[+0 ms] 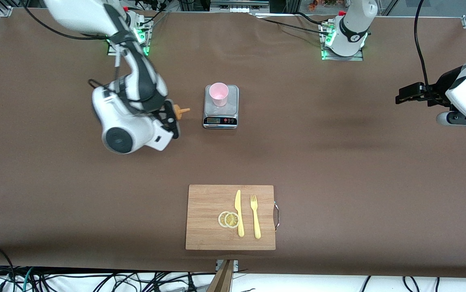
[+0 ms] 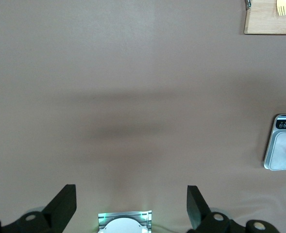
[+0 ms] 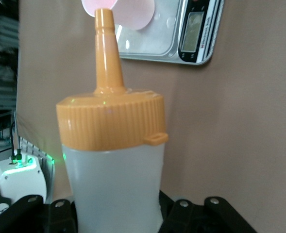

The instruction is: Add sauce to pink cup with both arms

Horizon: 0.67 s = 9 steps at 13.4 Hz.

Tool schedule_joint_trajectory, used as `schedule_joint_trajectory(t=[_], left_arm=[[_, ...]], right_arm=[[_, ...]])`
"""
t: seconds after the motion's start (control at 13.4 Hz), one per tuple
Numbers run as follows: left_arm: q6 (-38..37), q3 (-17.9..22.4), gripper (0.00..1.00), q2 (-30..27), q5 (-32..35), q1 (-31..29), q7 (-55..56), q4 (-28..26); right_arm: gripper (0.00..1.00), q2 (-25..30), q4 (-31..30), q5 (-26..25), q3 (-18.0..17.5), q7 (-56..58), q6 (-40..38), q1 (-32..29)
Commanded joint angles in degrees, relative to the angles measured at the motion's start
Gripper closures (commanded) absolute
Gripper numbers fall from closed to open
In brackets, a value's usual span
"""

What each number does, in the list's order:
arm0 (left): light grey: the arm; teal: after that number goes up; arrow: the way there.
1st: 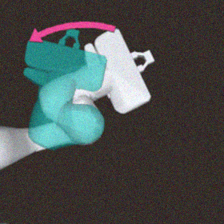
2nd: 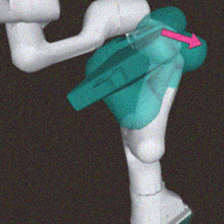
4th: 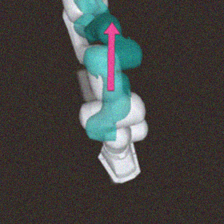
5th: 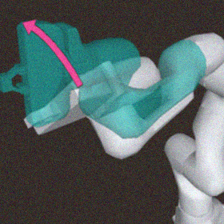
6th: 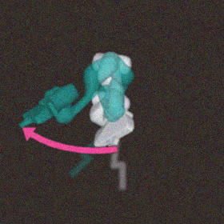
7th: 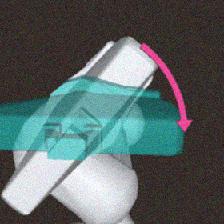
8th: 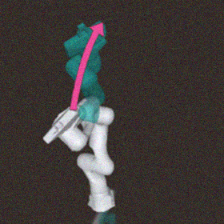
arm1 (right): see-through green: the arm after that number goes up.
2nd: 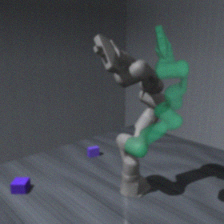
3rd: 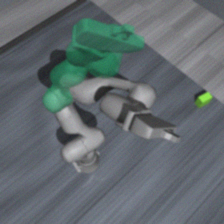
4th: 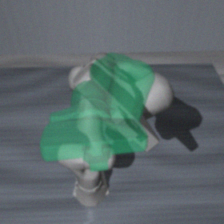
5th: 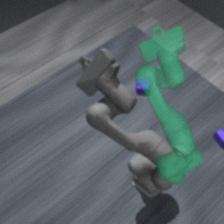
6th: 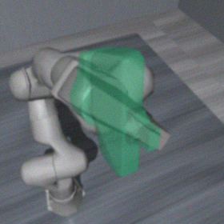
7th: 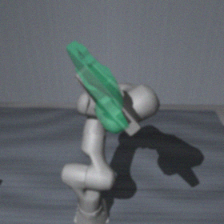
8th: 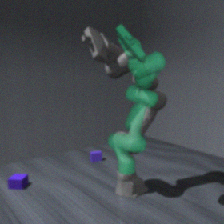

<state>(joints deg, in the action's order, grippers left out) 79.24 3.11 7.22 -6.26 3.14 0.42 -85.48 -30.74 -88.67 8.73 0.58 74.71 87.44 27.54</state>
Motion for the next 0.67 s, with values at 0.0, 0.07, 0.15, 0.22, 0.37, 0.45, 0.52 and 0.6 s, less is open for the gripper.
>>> schedule_joint_trajectory(t=[0.0,0.07,0.15,0.22,0.37,0.45,0.52,0.6], left_arm=[[-0.05,-0.56,0.00,0.51,1.52,-0.50,-1.03,1.19],[-0.05,-0.56,0.00,0.51,1.52,-0.50,-1.03,1.19],[-0.05,-0.56,0.00,0.51,1.52,-0.59,-1.03,1.19],[-0.05,-0.65,0.00,0.51,1.43,-0.59,-1.03,1.19],[-0.05,-0.56,0.00,0.51,1.43,-0.59,-1.03,1.10],[-0.05,-0.56,0.00,0.51,1.43,-0.59,-1.03,1.10],[-0.05,-0.56,0.00,0.51,1.43,-0.59,-1.03,1.19],[-0.05,-0.56,0.00,0.51,1.43,-0.59,-1.03,1.10]], right_arm=[[1.00,1.74,-2.03,-6.78,-4.43,-9.13,0.10,2.16],[1.00,1.82,-2.30,-7.40,-4.62,-10.54,-0.07,3.30],[1.00,1.82,-2.30,-9.06,-4.79,-11.95,-1.29,4.44],[1.00,1.91,-2.30,-11.17,-5.58,-14.48,-2.96,5.58],[1.00,1.91,-2.30,-14.78,-8.04,-16.53,-4.99,5.68],[1.00,1.82,-2.30,-15.05,-8.13,-16.79,-5.17,5.77],[1.00,1.74,-2.30,-15.14,-8.22,-17.84,-5.17,5.95],[1.00,1.74,-2.30,-15.84,-9.09,-19.07,-5.44,6.30]])
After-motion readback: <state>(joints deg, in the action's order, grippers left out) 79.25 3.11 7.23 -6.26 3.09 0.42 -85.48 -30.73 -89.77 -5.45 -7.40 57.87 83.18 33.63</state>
